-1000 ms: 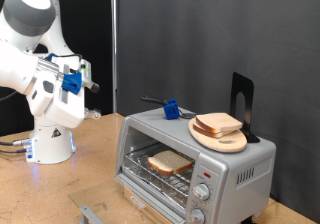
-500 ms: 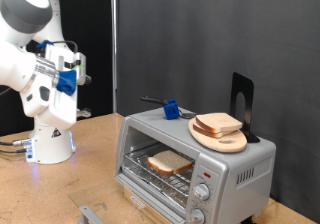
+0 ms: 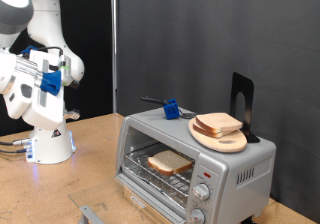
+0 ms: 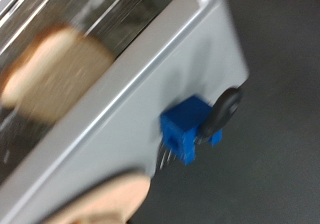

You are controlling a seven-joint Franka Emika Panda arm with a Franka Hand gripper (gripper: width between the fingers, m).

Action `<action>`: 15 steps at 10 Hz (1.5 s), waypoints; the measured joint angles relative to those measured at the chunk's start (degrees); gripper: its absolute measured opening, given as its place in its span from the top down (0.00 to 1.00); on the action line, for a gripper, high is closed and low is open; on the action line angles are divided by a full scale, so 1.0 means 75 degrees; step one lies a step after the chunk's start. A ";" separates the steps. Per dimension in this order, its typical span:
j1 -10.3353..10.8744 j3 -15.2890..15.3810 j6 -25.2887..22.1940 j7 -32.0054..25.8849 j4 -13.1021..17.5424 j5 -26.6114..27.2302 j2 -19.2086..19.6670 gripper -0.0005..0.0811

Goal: Make a piece of toast with the oven

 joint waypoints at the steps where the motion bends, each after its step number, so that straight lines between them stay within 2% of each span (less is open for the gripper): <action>1: 0.0000 0.0046 -0.0310 0.0771 0.0072 -0.0448 0.0047 0.01; 2: 0.0000 0.0073 -0.0521 0.1334 0.0249 -0.0740 0.0206 0.01; 3: 0.0000 0.0073 -0.0452 0.1086 0.0225 -0.0625 0.0198 0.01; 4: -0.0007 0.0070 -0.0436 0.1265 0.0191 -0.0610 0.0199 0.01; 6: -0.0055 0.0016 -0.0354 0.2394 0.0071 -0.0063 0.0220 0.01; 8: -0.0072 -0.0037 0.0039 0.3343 0.0031 -0.0060 0.0408 0.01; 9: -0.0075 -0.0054 0.0196 0.3539 0.0079 -0.0256 0.0576 0.01; 12: -0.0133 -0.0131 0.0782 0.3574 0.0325 -0.0525 0.1224 0.01; 15: -0.0175 -0.0188 0.1416 0.3271 0.0479 -0.0666 0.1803 0.01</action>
